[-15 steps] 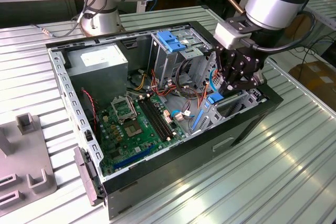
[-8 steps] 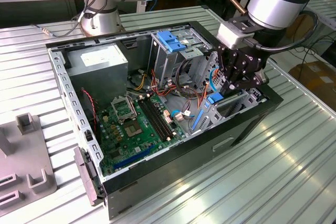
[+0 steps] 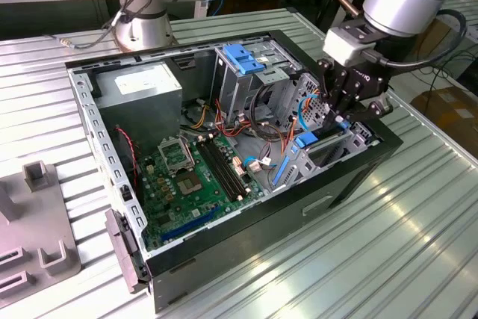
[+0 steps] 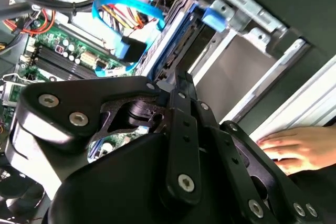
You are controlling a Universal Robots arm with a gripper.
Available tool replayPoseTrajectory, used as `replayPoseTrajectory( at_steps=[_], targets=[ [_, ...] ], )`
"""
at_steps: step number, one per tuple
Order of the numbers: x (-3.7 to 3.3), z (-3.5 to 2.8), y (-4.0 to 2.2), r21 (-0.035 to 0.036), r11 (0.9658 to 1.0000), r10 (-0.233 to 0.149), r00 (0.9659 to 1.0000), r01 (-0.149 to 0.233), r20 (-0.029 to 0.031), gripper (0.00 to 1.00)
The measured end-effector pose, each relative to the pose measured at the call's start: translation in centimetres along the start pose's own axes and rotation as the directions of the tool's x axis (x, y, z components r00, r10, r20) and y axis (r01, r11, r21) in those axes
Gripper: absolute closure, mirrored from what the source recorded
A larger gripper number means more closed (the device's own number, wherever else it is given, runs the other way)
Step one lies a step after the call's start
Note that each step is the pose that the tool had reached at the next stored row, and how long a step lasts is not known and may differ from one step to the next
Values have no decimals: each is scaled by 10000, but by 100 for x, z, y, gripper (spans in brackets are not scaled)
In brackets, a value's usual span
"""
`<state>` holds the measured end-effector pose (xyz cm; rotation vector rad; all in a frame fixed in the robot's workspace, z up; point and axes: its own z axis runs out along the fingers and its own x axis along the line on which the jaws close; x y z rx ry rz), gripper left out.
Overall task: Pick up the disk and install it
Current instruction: 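Insert the first disk wire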
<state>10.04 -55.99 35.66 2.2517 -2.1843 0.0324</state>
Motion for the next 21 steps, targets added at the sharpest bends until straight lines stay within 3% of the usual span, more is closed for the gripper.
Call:
replayPoseTrajectory(
  at_steps=[8,11,14,17,21],
  targets=[
    [6,-111,-128,1,10000,-1,10000,1,2,90],
    [4,-116,-145,20,10000,-54,10000,54,1,90],
    [4,-117,-161,44,9985,-547,9985,547,2,90],
    [4,-116,-183,49,9969,-782,9969,782,4,90],
    [-34,-116,-243,51,9963,-852,9964,852,6,90]
  ],
)
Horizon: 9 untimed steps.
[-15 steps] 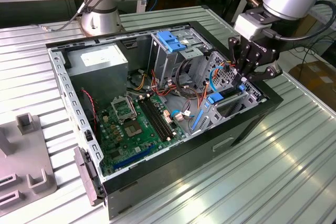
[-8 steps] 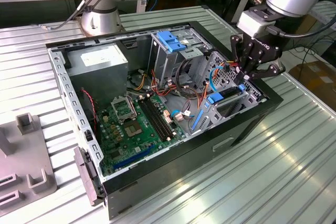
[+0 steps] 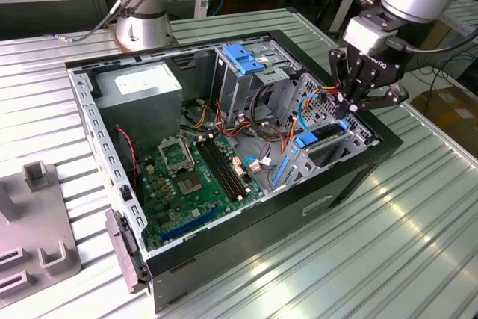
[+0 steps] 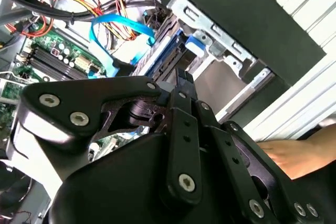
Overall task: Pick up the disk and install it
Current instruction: 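Insert the first disk wire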
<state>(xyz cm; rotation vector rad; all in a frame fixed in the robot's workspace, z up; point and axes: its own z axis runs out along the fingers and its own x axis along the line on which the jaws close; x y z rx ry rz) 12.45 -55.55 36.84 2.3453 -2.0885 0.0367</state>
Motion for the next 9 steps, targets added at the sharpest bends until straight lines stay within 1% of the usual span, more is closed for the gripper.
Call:
replayPoseTrajectory(
  at_steps=[9],
  targets=[
    [-147,0,-199,0,10000,-36,10000,36,-6,90]
  ],
)
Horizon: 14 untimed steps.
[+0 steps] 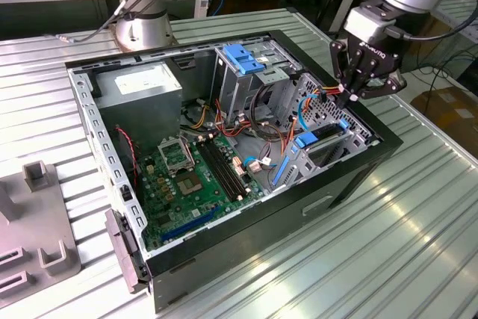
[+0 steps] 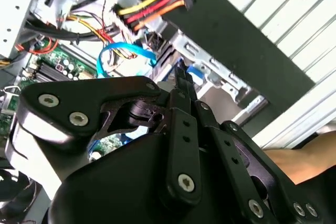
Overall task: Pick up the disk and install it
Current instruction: 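Insert the first disk wire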
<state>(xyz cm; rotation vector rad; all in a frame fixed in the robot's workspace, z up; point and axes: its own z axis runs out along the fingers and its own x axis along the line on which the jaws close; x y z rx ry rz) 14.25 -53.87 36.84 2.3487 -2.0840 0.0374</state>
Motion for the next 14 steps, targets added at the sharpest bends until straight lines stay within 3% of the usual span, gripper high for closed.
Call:
replayPoseTrajectory(
  at_steps=[4,8,14],
  targets=[
    [-65,0,-86,0,10000,-18,10000,18,-1,90],
    [-102,-2,-124,0,10000,-26,10000,26,-5,90],
    [-158,-29,-164,-13,10000,-33,9999,33,-110,90]
  ],
)
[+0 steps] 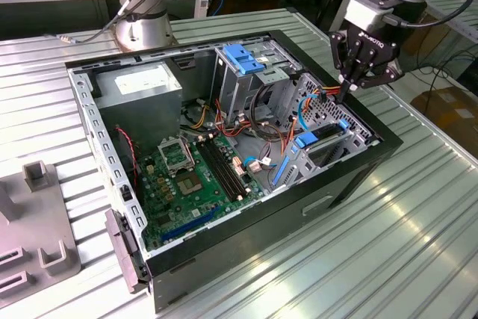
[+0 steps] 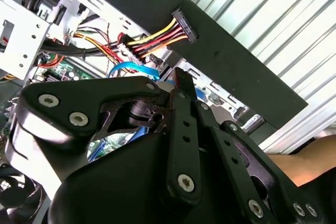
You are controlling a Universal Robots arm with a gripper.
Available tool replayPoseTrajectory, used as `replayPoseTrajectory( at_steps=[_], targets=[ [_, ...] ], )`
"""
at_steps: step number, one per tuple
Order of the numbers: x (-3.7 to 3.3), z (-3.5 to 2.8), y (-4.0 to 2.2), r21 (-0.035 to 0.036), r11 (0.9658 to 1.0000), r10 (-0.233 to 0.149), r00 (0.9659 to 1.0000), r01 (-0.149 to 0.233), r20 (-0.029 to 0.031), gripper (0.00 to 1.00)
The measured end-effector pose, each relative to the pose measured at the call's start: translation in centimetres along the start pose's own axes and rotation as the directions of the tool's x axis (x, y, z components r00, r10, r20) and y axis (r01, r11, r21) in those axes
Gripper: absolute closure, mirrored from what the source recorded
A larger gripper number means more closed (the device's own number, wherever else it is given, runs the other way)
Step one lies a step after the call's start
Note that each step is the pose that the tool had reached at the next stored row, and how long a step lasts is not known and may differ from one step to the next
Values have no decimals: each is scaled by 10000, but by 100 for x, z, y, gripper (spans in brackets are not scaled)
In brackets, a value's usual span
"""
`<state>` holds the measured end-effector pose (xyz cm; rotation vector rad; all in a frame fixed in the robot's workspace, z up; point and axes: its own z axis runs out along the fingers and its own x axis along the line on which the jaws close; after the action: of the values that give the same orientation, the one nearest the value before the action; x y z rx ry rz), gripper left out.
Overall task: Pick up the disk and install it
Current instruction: 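Insert the first disk wire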
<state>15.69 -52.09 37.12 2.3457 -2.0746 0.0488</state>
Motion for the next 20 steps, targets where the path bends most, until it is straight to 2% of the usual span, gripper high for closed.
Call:
replayPoseTrajectory(
  at_steps=[3,4,6,7,8,9,11,12,13,15,17,19,20],
  targets=[
    [-25,-1,-22,-2,10000,-4,10000,4,-19,89],
    [-39,-2,-27,-3,10000,-9,10000,9,-26,83],
    [-60,-2,-39,-4,10000,-19,10000,19,-34,83],
    [-64,-2,-45,-4,10000,-24,10000,24,-34,76],
    [-72,-2,-56,-3,10000,-38,10000,38,-34,75],
    [-72,-3,-69,-1,9999,-125,9999,125,-35,69],
    [-71,-2,-87,13,9983,-590,9983,590,-28,69],
    [-70,-2,-90,25,9953,-968,9953,968,-24,69],
    [-70,-1,-93,36,9910,-1341,9910,1341,-19,69],
    [-68,-1,-104,52,9827,-1849,9827,1849,-16,69],
    [-67,-1,-117,66,9740,-2264,9740,2264,-12,69],
    [-66,-1,-125,74,9681,-2503,9682,2503,-11,69],
    [-65,-1,-130,79,9642,-2651,9642,2651,-10,69]
  ],
)
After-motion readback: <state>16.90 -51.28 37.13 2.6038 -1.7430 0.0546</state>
